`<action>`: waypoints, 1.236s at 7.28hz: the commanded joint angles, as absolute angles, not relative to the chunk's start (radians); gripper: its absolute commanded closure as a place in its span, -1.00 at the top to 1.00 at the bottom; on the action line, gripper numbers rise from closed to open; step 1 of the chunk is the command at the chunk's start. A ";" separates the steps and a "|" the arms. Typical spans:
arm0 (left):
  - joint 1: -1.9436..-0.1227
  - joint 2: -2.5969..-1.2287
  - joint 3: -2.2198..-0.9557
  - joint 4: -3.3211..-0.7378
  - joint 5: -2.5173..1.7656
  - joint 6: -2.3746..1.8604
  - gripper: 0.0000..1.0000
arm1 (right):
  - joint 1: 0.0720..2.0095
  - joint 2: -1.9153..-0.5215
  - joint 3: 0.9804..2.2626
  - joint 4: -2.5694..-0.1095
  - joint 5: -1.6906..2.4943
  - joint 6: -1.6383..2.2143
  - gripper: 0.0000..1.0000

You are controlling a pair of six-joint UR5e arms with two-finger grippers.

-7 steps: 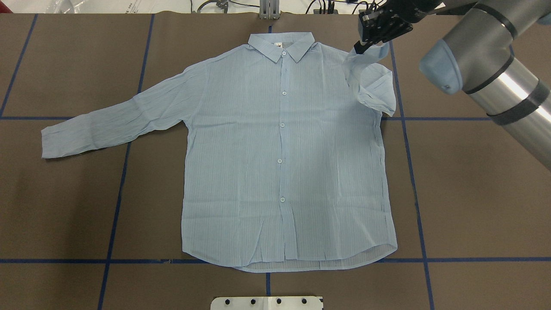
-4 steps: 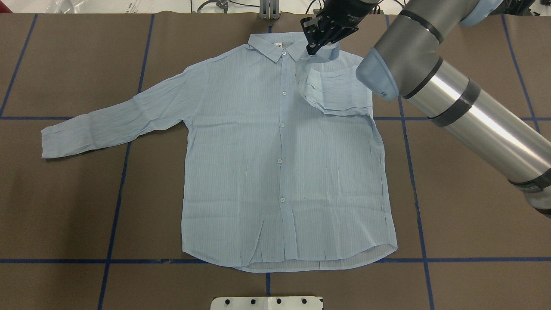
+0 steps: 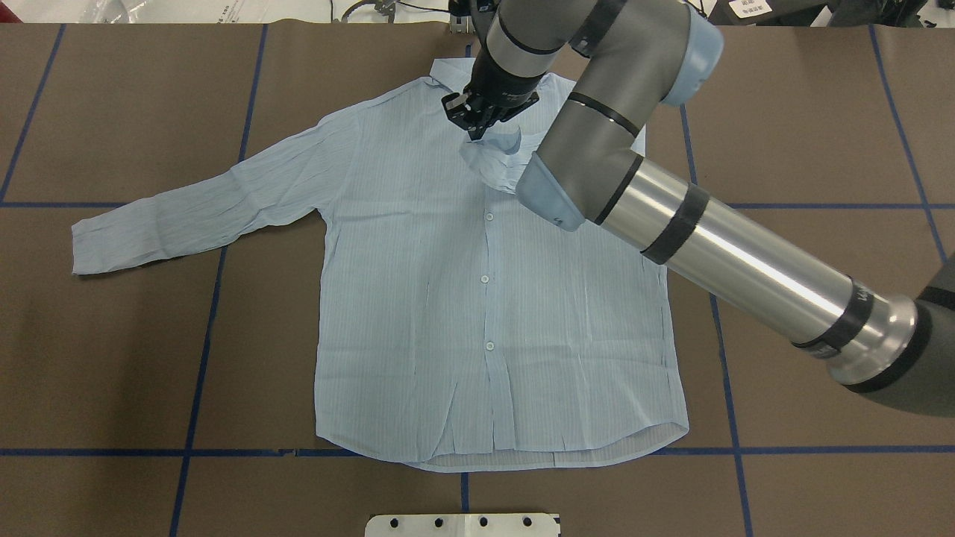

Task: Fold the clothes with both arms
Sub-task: 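Lift the cuff with the right gripper and carry it across the shirt, then lay the sleeve across the chest with the right gripper and release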

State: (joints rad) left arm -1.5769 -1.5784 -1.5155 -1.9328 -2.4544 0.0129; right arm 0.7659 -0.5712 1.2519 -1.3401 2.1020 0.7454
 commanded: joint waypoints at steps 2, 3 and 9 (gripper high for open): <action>-1.577 -1.578 -1.514 -1.933 -2.454 0.012 1.00 | 0.597 -0.428 0.951 -1.180 1.857 0.744 -0.26; -1.577 -1.578 -1.514 -1.933 -2.453 0.011 1.00 | 0.568 -0.416 0.956 -1.149 1.774 0.744 0.99; -1.575 -1.580 -1.502 -1.937 -2.454 0.006 1.00 | 0.560 -0.425 0.962 -1.127 1.767 0.800 1.00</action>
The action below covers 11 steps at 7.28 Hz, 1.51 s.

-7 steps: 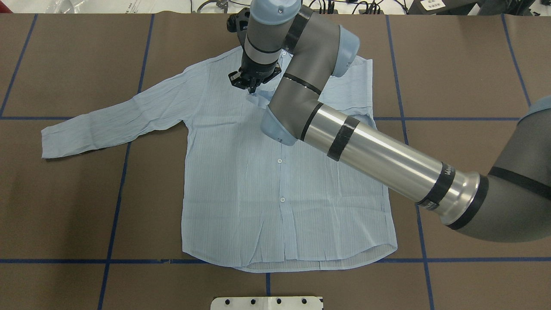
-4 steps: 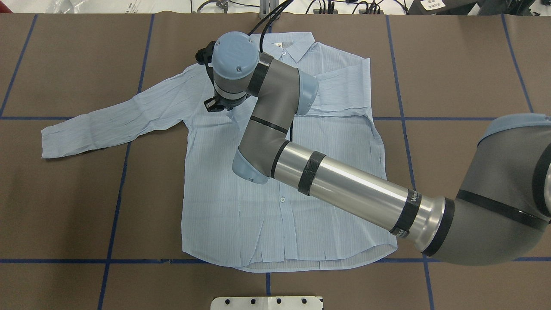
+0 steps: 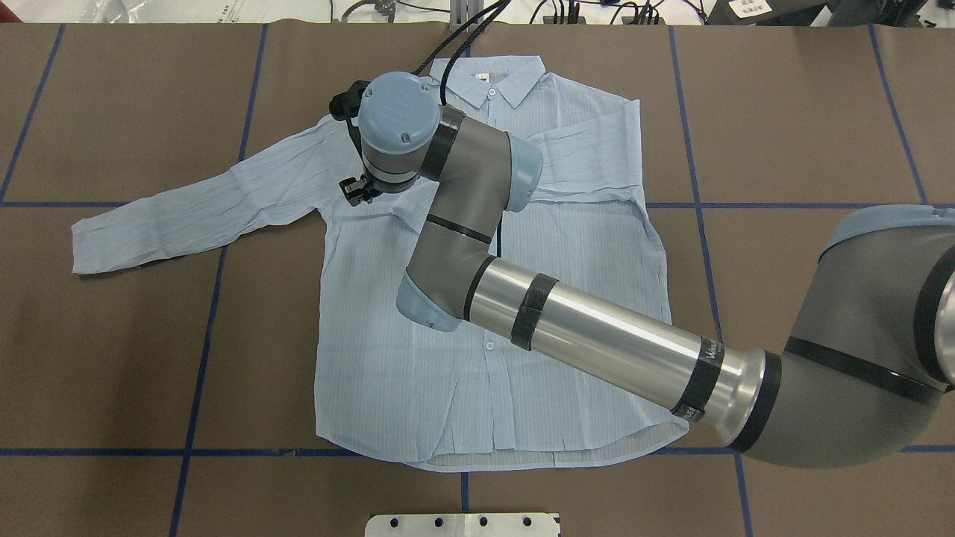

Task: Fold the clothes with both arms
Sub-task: 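Lay the sleeve across the chest with the right gripper and release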

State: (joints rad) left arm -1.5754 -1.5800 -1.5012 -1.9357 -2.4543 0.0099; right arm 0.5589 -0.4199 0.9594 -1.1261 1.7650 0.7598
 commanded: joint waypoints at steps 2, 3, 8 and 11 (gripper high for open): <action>-1.575 -1.580 -1.500 -1.939 -2.454 0.003 1.00 | 0.558 -0.542 1.073 -1.129 1.792 1.086 0.99; -1.575 -1.580 -1.500 -1.937 -2.454 0.003 1.00 | 0.557 -0.587 1.109 -1.129 1.793 1.250 0.98; -1.575 -1.580 -1.494 -1.939 -2.454 0.005 1.00 | 0.514 -0.578 1.131 -1.233 1.786 1.564 0.69; -1.575 -1.580 -1.493 -1.939 -2.454 0.005 1.00 | 0.509 -0.577 1.124 -1.236 1.786 1.591 0.17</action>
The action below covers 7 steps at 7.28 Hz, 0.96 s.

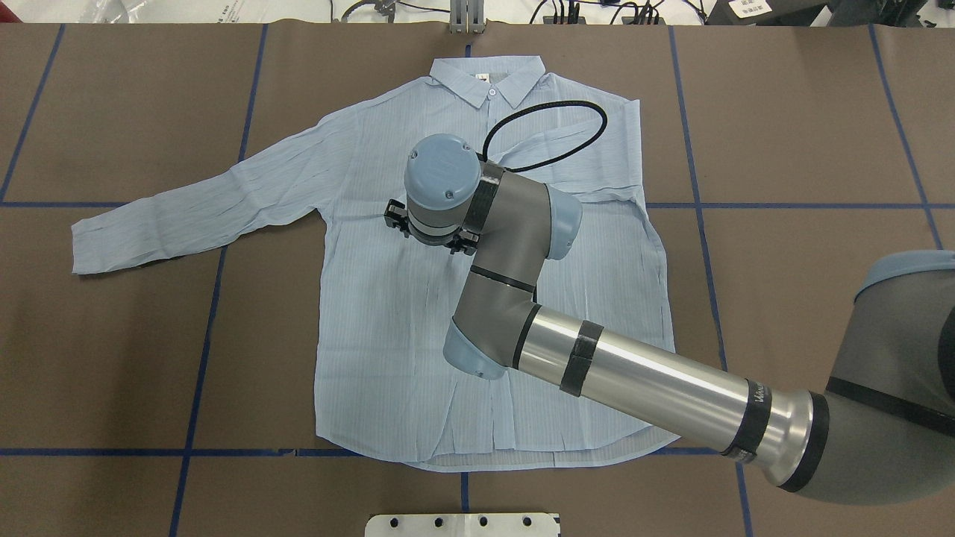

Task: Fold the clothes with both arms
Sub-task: 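Lay the sleeve across the chest with the right gripper and release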

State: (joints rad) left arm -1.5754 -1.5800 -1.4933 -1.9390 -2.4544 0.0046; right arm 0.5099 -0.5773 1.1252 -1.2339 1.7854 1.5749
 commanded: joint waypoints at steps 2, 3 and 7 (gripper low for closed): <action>-1.575 -1.580 -1.491 -1.939 -2.454 0.005 1.00 | 0.515 -0.572 1.123 -1.236 1.784 1.591 0.11; -1.575 -1.580 -1.485 -1.945 -2.454 0.005 1.00 | 0.518 -0.572 1.120 -1.236 1.784 1.582 0.08; -1.575 -1.580 -1.442 -2.013 -2.454 0.003 1.00 | 0.520 -0.572 1.100 -1.236 1.784 1.571 -0.01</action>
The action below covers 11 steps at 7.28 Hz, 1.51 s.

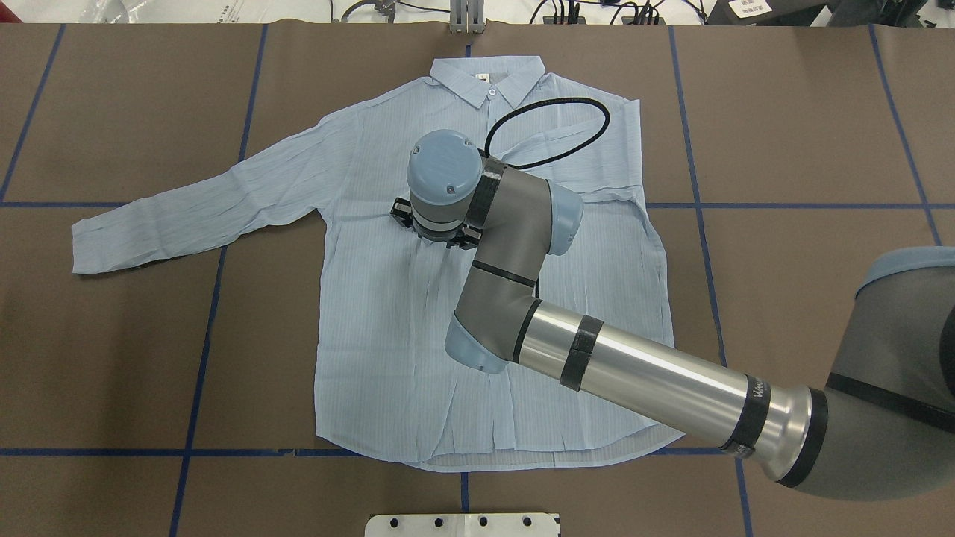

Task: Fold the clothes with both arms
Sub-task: 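Lay the sleeve across the chest with the right gripper and release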

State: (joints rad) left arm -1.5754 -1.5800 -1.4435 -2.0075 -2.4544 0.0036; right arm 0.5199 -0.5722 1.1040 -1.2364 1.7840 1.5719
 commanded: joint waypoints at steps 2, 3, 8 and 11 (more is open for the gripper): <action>-1.575 -1.580 -1.450 -2.013 -2.454 -0.018 1.00 | 0.520 -0.572 1.100 -1.236 1.784 1.574 -0.32; -1.575 -1.580 -1.451 -2.013 -2.454 -0.020 1.00 | 0.520 -0.569 1.101 -1.235 1.784 1.583 -0.92; -1.575 -1.585 -1.442 -2.013 -2.454 -0.018 1.00 | 0.538 -0.525 1.101 -1.136 1.738 1.548 -1.00; -1.575 -1.591 -1.439 -2.011 -2.454 -0.021 1.00 | 0.538 -0.523 1.028 -0.917 1.626 1.450 -0.08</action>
State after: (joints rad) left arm -1.5754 -1.5887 -1.4402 -2.0122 -2.4544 -0.0192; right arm 0.5384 -0.5239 1.0642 -1.0241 1.6764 1.4698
